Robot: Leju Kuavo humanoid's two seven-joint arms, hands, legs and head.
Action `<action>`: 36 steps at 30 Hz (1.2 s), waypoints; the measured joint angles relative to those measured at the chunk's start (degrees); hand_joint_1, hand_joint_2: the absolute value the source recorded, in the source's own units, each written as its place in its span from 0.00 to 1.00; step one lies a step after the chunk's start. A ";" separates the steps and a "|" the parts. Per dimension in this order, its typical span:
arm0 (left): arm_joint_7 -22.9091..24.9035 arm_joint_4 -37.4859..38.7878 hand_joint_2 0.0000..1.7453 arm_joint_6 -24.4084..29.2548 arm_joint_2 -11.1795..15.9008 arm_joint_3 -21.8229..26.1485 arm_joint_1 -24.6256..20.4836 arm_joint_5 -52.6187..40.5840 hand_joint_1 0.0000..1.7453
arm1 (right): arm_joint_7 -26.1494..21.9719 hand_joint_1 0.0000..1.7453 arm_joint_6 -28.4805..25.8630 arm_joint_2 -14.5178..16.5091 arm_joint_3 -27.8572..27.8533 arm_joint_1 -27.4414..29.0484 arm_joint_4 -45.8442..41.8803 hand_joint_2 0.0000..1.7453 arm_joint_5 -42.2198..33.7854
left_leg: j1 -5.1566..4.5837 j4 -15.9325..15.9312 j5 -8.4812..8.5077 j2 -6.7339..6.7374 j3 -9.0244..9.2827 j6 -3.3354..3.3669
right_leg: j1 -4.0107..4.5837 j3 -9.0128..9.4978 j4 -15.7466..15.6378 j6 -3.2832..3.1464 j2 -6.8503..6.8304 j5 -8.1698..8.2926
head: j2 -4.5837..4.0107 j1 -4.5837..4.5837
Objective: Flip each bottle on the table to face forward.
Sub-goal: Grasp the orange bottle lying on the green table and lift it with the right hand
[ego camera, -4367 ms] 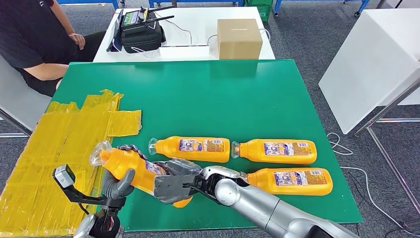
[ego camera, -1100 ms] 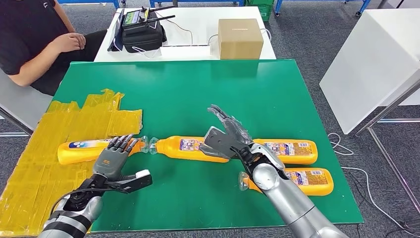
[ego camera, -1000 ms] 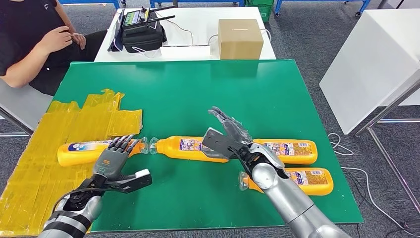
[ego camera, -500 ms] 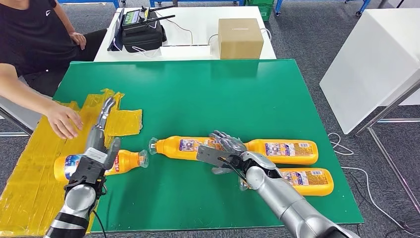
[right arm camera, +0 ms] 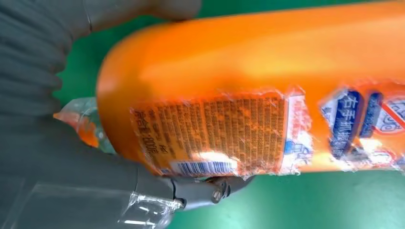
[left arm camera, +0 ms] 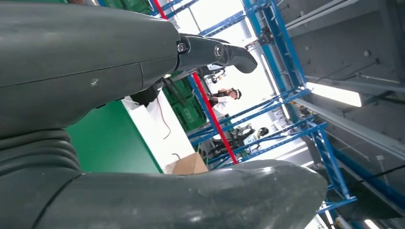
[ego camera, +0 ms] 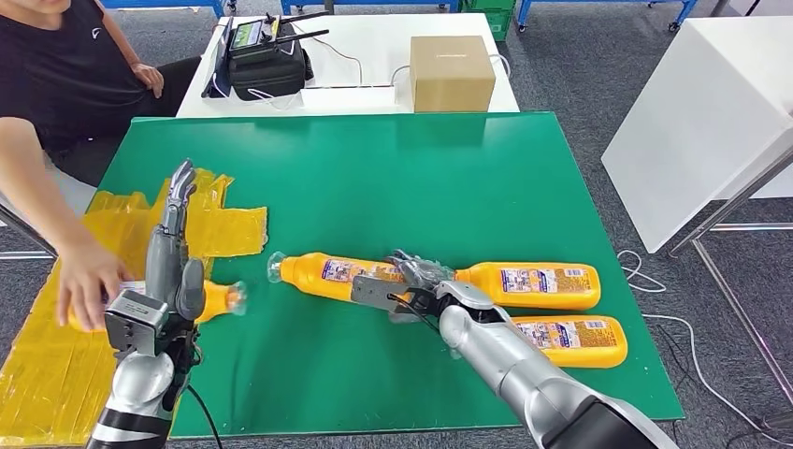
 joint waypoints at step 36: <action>17.73 6.02 1.00 -20.39 -1.09 11.64 7.45 46.69 0.00 | -8.69 1.00 -17.90 -1.21 -7.74 9.43 -19.99 1.00 -8.32 | -0.01 0.00 0.00 -0.01 -0.13 0.00 | -0.01 -0.10 -0.01 0.00 0.02 0.00 | 0.00 0.01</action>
